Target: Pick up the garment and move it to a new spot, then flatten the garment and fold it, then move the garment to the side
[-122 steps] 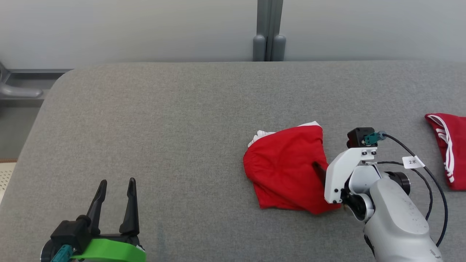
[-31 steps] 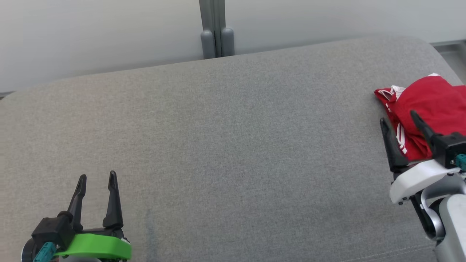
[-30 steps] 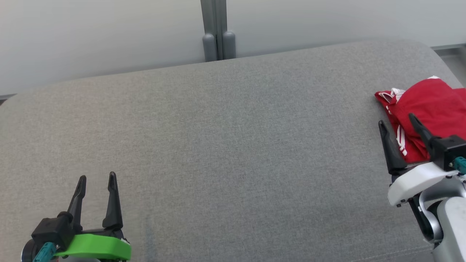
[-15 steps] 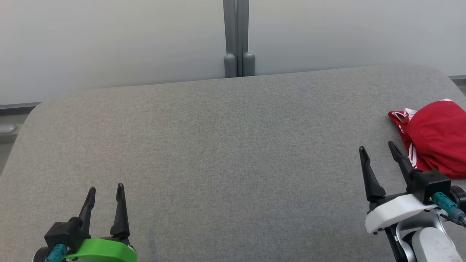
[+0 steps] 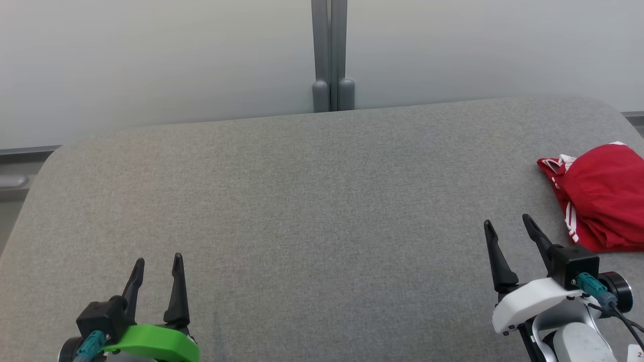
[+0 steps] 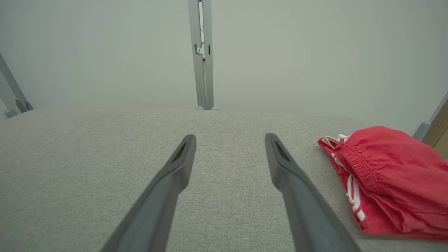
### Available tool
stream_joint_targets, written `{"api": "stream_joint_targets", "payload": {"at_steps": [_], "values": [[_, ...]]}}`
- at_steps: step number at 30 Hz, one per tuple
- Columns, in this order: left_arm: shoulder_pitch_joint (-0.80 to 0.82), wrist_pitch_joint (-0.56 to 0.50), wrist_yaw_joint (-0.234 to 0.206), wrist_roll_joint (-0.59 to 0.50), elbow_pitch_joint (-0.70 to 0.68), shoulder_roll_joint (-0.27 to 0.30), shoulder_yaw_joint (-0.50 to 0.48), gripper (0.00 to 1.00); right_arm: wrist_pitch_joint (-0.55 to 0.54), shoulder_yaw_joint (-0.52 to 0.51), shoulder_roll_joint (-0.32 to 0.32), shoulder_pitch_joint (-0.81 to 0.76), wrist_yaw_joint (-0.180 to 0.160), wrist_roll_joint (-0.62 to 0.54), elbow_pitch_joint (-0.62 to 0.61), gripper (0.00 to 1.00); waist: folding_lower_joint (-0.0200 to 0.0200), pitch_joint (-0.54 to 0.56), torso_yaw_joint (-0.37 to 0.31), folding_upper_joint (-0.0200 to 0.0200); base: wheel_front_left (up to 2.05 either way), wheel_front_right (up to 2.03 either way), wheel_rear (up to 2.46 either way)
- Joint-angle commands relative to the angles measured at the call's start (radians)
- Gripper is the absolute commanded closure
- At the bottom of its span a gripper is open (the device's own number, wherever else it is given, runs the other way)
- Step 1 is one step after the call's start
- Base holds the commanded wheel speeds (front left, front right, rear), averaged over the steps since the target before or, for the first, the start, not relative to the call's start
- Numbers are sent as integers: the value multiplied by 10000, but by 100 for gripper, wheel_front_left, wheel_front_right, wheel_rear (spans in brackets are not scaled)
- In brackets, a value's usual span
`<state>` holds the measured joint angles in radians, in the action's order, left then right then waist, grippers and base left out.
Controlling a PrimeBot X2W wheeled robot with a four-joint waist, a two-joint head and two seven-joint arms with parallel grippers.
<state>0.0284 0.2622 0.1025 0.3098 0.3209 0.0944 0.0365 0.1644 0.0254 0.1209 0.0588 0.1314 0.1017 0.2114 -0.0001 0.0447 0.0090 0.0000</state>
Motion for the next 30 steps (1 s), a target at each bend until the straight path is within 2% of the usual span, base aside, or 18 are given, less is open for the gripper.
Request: {"api": "stream_joint_targets", "payload": {"at_steps": [1, 20, 21, 26, 30], "values": [[174, 28, 33, -43, 23, -4, -44, 0, 18, -8, -14, 139, -16, -6, 60, 0, 1, -6, 12, 0, 0, 0, 0], [205, 28, 201, -62, 226, -65, -191, 0, 191, -32, -146, 252, -16, -62, 313, 0, 1, -48, 8, 0, 0, 0, 0], [134, -2, 196, -79, 212, -66, -152, 100, 135, -29, -141, 186, 0, 4, 293, 100, 1, -49, 7, 0, 0, 0, 0], [-209, -80, 196, -35, 652, -175, -86, 100, 94, -29, -220, -178, 2, 71, 756, 100, 1, -51, 6, 0, 0, 0, 0], [-110, -323, 201, 678, 617, -189, -210, 100, -122, -169, -246, -82, 1, 888, 789, 100, 1, -64, 3, 0, 0, 0, 0]]}}
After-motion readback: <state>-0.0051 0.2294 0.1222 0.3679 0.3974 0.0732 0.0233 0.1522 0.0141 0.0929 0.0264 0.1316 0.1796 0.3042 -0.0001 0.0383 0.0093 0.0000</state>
